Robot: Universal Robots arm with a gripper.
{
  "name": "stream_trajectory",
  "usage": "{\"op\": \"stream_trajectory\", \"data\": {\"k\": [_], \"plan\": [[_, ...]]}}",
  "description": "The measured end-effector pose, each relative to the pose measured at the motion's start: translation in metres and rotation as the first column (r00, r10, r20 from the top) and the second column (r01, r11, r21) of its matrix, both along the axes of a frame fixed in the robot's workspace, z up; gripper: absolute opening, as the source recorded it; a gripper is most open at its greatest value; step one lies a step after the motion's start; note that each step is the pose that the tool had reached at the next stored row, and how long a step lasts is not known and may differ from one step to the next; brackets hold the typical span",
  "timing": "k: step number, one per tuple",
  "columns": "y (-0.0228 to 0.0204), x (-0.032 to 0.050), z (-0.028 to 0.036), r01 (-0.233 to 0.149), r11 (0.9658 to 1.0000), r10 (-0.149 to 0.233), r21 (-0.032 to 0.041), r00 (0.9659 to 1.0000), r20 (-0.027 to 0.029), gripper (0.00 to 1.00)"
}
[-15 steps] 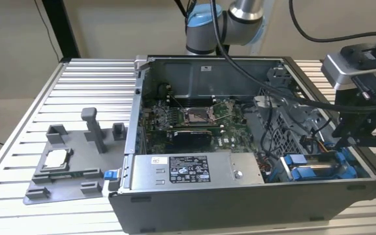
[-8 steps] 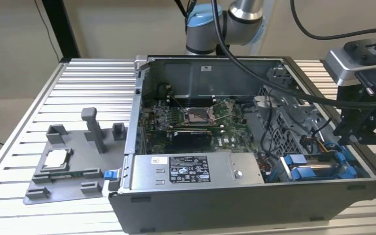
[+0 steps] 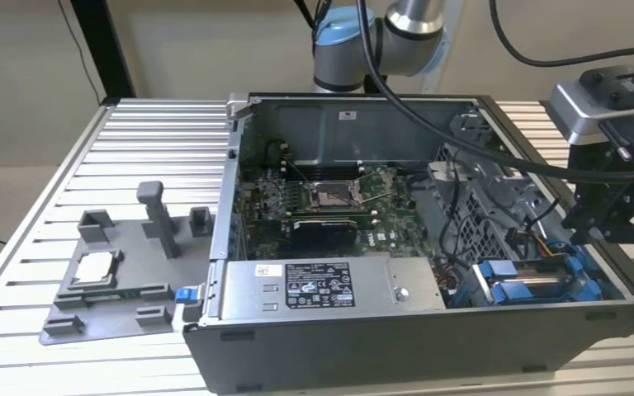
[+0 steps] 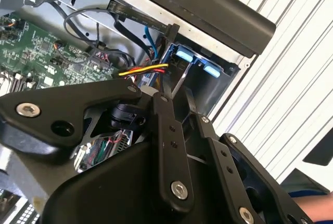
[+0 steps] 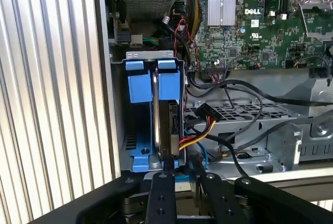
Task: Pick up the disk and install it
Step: 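Insert the first disk wire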
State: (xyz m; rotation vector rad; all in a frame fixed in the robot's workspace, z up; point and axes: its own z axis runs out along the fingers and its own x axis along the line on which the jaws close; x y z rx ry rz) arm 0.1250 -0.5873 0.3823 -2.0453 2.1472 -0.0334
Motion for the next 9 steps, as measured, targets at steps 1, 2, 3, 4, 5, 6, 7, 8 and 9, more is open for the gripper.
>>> {"op": "stream_trajectory", "data": {"k": [1,2,3,4,5,6,7,8,9], "plan": [[0.0,0.0,0.0,0.0,1.0,0.0,0.0,1.0,0.0,1.0],[-0.0001,0.0004,0.0002,0.0,1.0,0.0,0.0,1.0,-0.0022,1.0],[-0.0003,0.0015,0.0003,0.0,1.0,0.0,0.0022,1.0,-0.0093,1.0],[-0.0005,0.0026,0.0002,0.0,1.0,0.0,0.0059,0.9999,-0.0167,1.0],[-0.0007,0.0037,0.0001,0.0,1.0,0.0,0.0099,0.9997,-0.0245,1.0],[-0.001,0.0051,0.0001,0.0,0.9999,0.0,0.0132,0.9995,-0.0321,1.0],[-0.0012,0.0069,0.0001,0.0,0.9999,0.0,0.0163,0.9993,-0.0381,1.0],[-0.0014,0.0089,0.0001,0.0,0.9998,0.001,0.0189,0.9991,-0.0434,1.0],[-0.0016,0.0114,0.0001,0.0,0.9998,0.001,0.0215,0.9988,-0.0482,1.0]]}}
